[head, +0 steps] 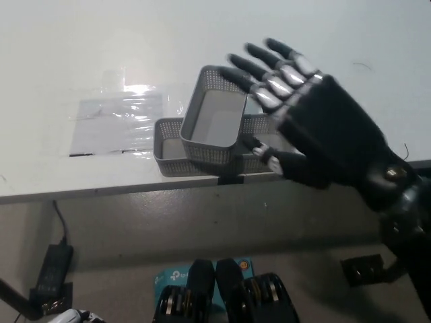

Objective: The robot uses its right hand to pick up the grey box kept on the middle on the desk and place it on top of another box next to it in a right angle

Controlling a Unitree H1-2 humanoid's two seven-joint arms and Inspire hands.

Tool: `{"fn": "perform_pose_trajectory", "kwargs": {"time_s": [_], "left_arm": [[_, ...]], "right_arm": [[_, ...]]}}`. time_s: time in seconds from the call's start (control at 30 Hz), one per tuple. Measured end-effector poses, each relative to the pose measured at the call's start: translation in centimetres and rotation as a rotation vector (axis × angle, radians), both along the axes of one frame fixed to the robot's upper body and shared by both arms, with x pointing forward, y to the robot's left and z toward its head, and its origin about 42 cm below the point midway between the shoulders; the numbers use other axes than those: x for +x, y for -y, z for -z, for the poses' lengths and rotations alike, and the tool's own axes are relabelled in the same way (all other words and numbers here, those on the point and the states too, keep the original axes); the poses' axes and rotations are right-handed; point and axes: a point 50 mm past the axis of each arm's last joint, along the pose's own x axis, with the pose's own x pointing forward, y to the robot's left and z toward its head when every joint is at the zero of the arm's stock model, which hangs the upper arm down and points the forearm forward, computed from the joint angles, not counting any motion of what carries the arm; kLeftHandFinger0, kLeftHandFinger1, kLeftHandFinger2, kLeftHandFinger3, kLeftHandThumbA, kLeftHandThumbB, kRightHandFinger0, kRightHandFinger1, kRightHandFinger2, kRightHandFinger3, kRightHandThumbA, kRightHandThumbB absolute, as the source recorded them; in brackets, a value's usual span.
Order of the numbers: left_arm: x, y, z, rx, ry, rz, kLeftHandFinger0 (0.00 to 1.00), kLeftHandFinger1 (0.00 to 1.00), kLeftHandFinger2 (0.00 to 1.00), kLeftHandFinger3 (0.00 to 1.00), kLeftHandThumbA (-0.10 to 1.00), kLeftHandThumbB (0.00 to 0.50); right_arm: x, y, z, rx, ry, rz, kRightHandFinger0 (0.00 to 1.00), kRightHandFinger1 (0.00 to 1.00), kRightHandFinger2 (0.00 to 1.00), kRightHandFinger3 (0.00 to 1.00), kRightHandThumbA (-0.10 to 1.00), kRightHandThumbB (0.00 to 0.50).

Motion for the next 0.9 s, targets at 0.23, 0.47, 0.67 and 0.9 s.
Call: {"fn": "perform_pose_trajectory", "kwargs": {"time_s": [0.23, 0.47, 0.67, 0.9], "left_arm": [[-0.1, 0.0, 0.0, -0.004, 0.000, -0.008, 0.35, 0.35, 0.52, 0.68, 0.30, 0.343], [-0.1, 0.0, 0.0, -0.007, 0.002, -0.011, 0.42, 0.40, 0.58, 0.73, 0.31, 0.340], [-0.1, 0.0, 0.0, -0.008, 0.003, -0.012, 0.36, 0.36, 0.50, 0.71, 0.33, 0.349], [-0.1, 0.0, 0.0, -0.008, 0.002, -0.013, 0.39, 0.37, 0.54, 0.69, 0.31, 0.338]], "right_arm": [[-0.9, 5.3, 5.6, 0.193, -0.193, 0.164, 0.44, 0.68, 0.80, 0.96, 0.22, 0.173], [-1.2, 8.4, 13.7, 0.460, -0.429, 0.310, 0.28, 0.39, 0.59, 0.86, 0.17, 0.121], [-2.0, 10.2, 19.9, 0.637, -0.593, 0.403, 0.35, 0.44, 0.63, 0.90, -0.10, 0.137], [-3.0, 10.6, 26.1, 0.899, -0.755, 0.496, 0.34, 0.49, 0.65, 0.94, -0.03, 0.097]]}}
